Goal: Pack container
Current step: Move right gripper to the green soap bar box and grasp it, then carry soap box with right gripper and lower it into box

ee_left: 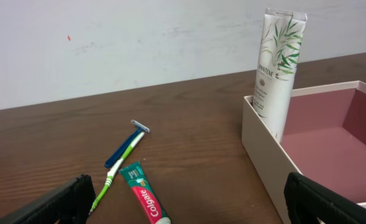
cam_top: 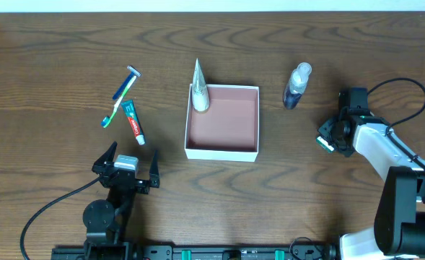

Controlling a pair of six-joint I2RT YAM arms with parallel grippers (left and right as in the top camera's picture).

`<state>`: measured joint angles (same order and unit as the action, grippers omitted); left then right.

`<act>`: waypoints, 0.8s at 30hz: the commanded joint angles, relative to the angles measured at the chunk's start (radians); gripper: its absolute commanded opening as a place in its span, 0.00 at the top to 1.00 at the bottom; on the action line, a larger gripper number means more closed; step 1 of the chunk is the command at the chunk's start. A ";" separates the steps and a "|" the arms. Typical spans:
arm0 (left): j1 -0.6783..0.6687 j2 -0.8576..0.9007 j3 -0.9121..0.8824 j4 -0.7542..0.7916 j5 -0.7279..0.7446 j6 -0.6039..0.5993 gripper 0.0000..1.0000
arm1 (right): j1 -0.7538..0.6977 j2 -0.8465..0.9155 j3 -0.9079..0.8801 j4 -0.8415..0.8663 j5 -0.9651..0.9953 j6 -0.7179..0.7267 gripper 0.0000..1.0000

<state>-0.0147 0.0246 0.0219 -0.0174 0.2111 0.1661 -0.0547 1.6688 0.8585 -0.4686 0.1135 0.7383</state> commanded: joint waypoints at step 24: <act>0.004 0.001 -0.018 -0.031 0.028 0.016 0.02 | -0.004 0.018 -0.002 -0.015 -0.164 -0.136 0.81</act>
<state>-0.0147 0.0246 0.0219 -0.0177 0.2111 0.1661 -0.0551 1.6684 0.8642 -0.4728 0.0086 0.6540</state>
